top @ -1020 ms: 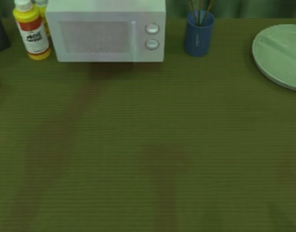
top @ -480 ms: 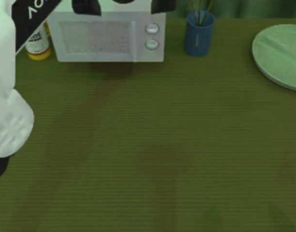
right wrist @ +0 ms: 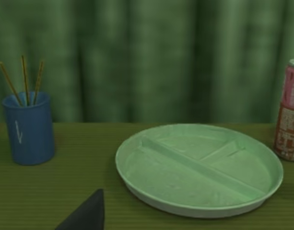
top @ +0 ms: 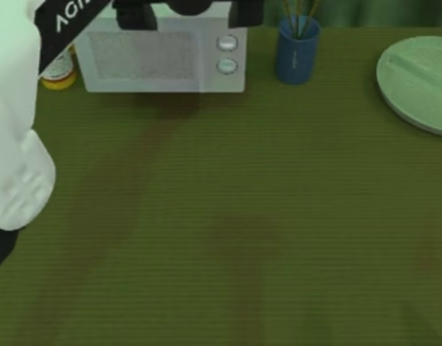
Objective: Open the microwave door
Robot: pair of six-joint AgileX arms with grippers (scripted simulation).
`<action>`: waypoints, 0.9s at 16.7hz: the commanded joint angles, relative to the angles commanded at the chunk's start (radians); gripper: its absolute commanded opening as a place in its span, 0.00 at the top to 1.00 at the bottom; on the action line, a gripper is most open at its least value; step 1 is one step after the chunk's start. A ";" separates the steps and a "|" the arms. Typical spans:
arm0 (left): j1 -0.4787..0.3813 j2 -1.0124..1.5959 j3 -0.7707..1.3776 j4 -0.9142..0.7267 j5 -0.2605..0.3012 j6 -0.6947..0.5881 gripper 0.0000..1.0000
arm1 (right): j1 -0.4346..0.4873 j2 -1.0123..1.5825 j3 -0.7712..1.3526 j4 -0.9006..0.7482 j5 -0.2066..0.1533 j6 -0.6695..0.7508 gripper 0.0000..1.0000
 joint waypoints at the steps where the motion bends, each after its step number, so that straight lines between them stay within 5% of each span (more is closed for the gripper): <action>1: 0.006 0.014 -0.020 0.038 0.003 0.006 0.00 | 0.000 0.000 0.000 0.000 0.000 0.000 0.00; 8: 0.022 0.049 -0.068 0.121 0.011 0.021 0.00 | 0.000 0.000 0.000 0.000 0.000 0.000 0.00; 15: 0.022 0.049 -0.068 0.121 0.011 0.021 0.53 | 0.000 0.000 0.000 0.000 0.000 0.000 0.00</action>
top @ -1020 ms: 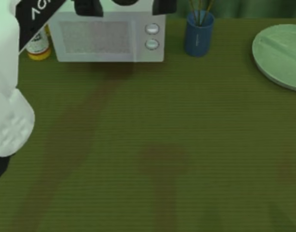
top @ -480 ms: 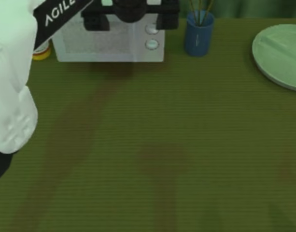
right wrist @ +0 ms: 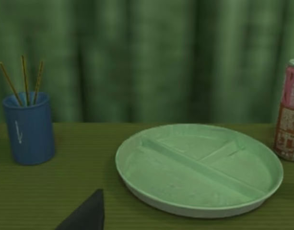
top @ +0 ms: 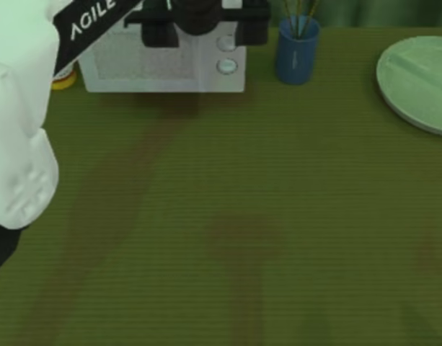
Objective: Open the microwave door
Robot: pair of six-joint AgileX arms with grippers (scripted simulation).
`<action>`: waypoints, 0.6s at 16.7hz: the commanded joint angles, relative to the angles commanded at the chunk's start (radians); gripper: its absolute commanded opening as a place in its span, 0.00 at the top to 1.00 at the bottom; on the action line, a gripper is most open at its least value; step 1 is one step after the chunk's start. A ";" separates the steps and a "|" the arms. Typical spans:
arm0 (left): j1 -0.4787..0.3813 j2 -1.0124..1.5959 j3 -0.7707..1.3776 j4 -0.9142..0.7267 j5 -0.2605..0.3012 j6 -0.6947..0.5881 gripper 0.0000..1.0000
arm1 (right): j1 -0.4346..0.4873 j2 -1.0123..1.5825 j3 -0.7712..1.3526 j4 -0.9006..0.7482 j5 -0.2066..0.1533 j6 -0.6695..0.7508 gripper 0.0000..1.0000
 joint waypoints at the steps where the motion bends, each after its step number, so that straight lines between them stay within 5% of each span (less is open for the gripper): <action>1: 0.000 0.000 0.000 0.000 0.000 0.000 0.60 | 0.000 0.000 0.000 0.000 0.000 0.000 0.00; 6: 0.000 0.000 0.000 0.000 0.000 0.000 0.98 | 0.000 0.000 0.000 0.000 0.000 0.000 0.00; 10: 0.000 0.000 0.000 0.000 0.000 0.000 1.00 | 0.000 0.000 0.000 0.000 0.000 0.000 0.00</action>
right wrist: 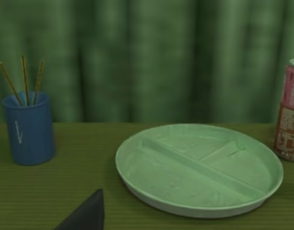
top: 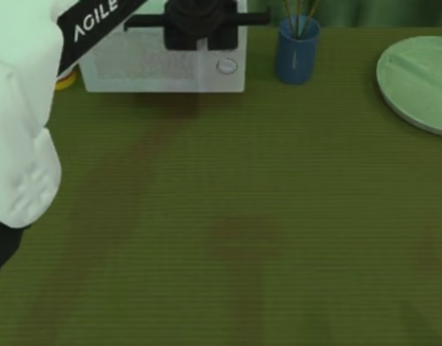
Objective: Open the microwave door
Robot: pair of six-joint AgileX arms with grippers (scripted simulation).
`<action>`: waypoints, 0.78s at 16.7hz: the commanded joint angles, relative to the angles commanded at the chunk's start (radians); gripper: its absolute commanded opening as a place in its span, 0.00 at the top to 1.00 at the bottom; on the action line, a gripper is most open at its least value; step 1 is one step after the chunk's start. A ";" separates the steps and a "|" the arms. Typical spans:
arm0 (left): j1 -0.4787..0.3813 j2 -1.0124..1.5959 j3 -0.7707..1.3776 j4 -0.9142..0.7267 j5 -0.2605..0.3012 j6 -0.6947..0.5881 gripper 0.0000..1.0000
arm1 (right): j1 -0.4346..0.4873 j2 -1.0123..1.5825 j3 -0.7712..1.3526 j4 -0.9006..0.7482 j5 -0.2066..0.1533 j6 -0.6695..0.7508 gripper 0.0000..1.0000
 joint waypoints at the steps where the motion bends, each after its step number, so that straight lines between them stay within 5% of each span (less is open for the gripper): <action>1: 0.000 0.000 0.000 0.000 0.000 0.000 1.00 | 0.000 0.000 0.000 0.000 0.000 0.000 0.00; 13: -0.027 -0.140 -0.243 0.094 -0.014 -0.025 1.00 | 0.000 0.000 0.000 0.000 0.000 0.000 0.00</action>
